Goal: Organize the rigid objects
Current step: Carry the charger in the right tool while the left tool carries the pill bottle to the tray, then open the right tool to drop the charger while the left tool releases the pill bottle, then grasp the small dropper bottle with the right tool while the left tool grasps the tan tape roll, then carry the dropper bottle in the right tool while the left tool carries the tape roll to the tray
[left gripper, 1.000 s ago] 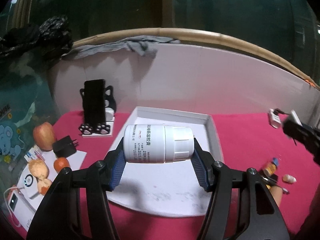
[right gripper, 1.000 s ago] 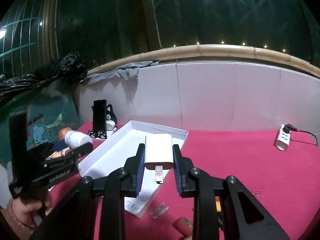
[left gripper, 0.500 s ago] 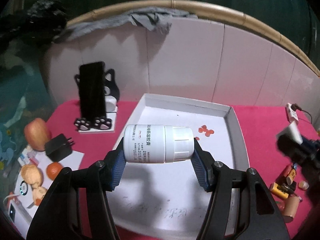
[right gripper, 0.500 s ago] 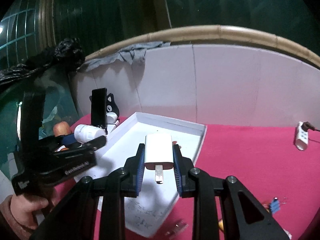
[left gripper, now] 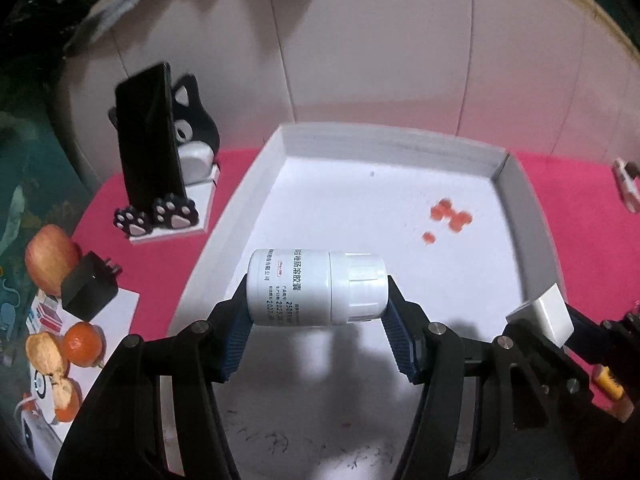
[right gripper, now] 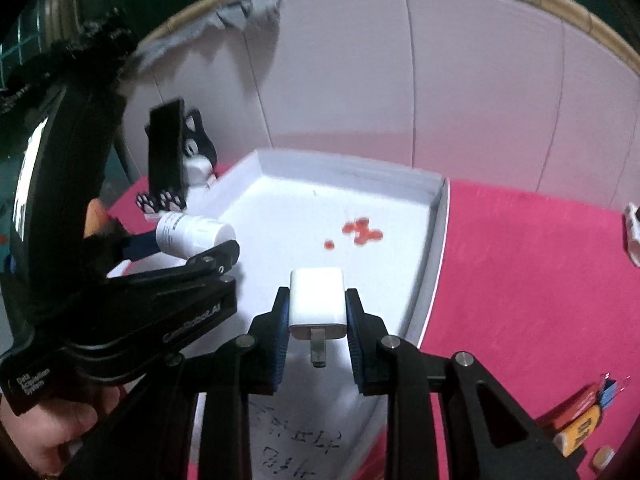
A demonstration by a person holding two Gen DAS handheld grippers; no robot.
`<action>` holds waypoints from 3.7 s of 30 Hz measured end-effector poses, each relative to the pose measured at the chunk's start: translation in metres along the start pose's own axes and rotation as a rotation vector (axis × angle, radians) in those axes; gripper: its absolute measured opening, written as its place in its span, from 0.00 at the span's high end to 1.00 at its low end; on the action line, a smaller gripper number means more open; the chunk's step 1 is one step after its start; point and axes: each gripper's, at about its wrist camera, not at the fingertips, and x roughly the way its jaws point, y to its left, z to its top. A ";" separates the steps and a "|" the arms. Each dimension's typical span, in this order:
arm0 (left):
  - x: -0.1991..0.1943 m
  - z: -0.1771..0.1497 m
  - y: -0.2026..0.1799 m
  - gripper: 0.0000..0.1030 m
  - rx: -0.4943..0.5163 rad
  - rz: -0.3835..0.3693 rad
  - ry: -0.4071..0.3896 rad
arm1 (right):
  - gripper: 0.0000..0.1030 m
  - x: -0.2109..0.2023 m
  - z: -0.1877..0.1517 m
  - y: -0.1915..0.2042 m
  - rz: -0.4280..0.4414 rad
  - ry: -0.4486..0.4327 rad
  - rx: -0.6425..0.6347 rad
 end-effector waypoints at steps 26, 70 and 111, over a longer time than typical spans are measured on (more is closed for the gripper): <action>0.022 -0.001 0.003 0.41 -0.025 0.004 0.095 | 0.75 0.017 -0.009 0.010 -0.022 0.030 -0.030; -0.133 -0.149 -0.143 0.00 0.179 -0.467 -0.162 | 0.00 -0.190 -0.127 -0.198 -0.342 -0.205 0.224; -0.108 -0.143 -0.201 0.49 0.317 -0.605 -0.060 | 0.82 -0.142 -0.133 -0.215 -0.198 0.005 0.102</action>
